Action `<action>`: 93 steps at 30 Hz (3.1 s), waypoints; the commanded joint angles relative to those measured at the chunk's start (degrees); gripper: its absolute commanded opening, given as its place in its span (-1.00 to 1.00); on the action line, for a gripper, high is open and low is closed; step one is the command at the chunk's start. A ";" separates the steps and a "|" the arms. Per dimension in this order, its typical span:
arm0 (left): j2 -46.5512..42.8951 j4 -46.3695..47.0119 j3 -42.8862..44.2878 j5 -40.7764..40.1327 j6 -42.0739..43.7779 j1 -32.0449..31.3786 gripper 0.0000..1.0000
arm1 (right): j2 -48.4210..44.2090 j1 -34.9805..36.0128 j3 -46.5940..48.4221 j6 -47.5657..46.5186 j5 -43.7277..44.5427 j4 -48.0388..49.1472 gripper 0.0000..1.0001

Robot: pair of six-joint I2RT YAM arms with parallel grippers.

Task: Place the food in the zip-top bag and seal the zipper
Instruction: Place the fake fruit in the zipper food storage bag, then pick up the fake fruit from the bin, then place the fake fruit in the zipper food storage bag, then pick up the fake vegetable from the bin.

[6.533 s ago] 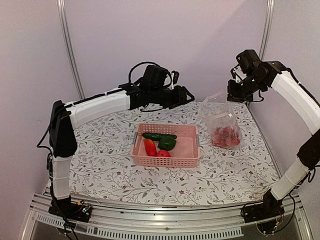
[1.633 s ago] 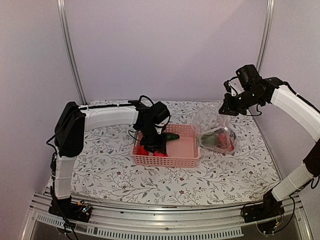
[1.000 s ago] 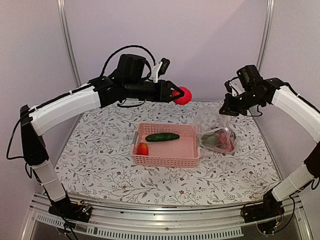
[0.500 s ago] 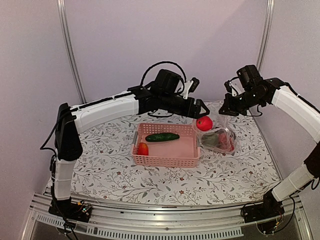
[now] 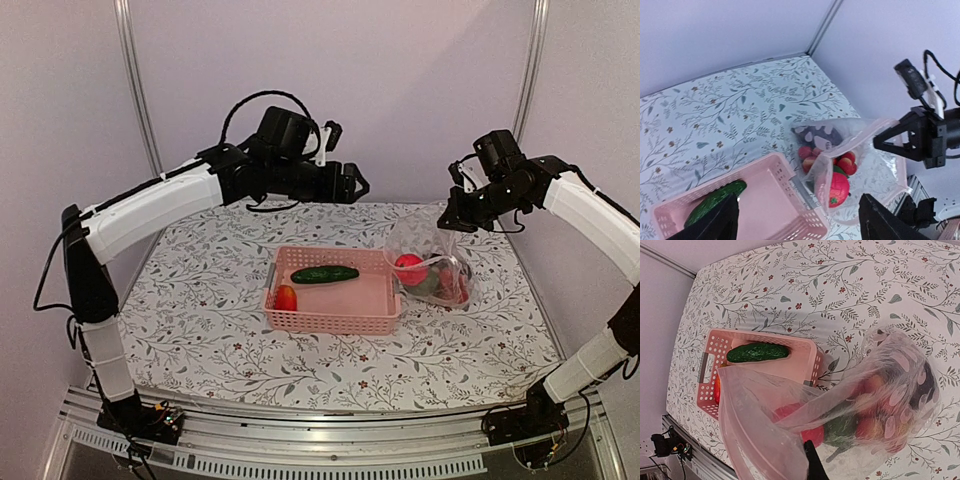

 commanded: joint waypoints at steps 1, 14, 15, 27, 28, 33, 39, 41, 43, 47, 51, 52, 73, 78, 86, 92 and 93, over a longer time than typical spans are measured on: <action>-1.73 -14.75 -8.55 -13.46 -4.59 2.11 0.62 | -0.53 -0.24 0.31 0.23 -0.09 0.68 -1.00; 5.23 -22.48 -17.39 -14.66 -15.02 2.74 0.55 | 0.25 -0.27 0.72 0.15 -1.16 0.74 -1.00; 6.34 -23.05 -16.66 -14.81 -15.03 2.74 0.55 | 0.26 -0.21 0.72 0.07 -1.15 0.65 -1.00; 16.24 -25.87 -11.84 -10.82 -14.07 2.76 0.36 | -0.42 -0.25 0.38 -0.29 -0.34 -0.25 -1.00; 16.40 -25.73 -11.53 -10.50 -13.86 2.72 0.31 | -0.51 -0.20 0.37 -0.23 -0.29 -0.31 -1.00; 16.96 -26.11 -8.41 -9.47 -13.22 2.68 0.13 | -0.62 -0.24 0.28 -0.38 -0.03 -0.35 -1.00; 15.47 -26.89 -1.74 -7.44 -12.46 2.24 -0.17 | -0.28 -0.22 0.45 -0.38 -0.01 -0.30 -1.00; 14.15 -26.81 3.31 -7.41 -12.04 1.74 -0.20 | -0.19 -0.20 0.46 -0.38 -0.01 -0.28 -1.00; 12.83 -25.44 8.07 -7.46 -11.61 1.30 -0.20 | -0.05 -0.23 0.46 -0.34 -0.05 -0.19 -1.00; 8.50 -14.13 10.34 -5.93 -7.61 0.17 -0.22 | 0.13 -0.20 0.78 -0.21 -0.19 -0.03 -1.00; 1.62 12.49 -0.57 4.47 -3.84 -1.17 -0.25 | 0.34 -0.26 1.27 -0.18 -0.56 -0.01 -1.00; 0.99 17.40 -2.96 6.58 -3.32 -1.58 -0.25 | 0.48 -0.22 1.51 -0.13 -0.62 -0.15 -1.00; 19.63 34.10 4.81 15.79 -8.15 -5.42 0.45 | 3.88 -0.20 14.51 -0.37 -3.64 -7.43 -1.00; 16.01 33.52 3.51 13.40 -6.86 -4.98 0.99 | 3.92 -0.37 13.86 -0.39 -3.58 -7.33 -1.00; 4.46 31.33 0.32 7.39 -0.99 -4.79 0.99 | 3.10 -0.86 11.05 0.21 -3.43 -5.29 -1.00; -5.05 24.15 -12.18 -0.38 -1.25 -1.96 0.99 | 2.40 -0.92 9.62 0.33 -3.08 -4.27 -1.00; -6.46 22.23 -13.86 -0.68 -0.87 -0.98 0.99 | 2.31 -0.95 9.21 0.40 -3.13 -4.13 -1.00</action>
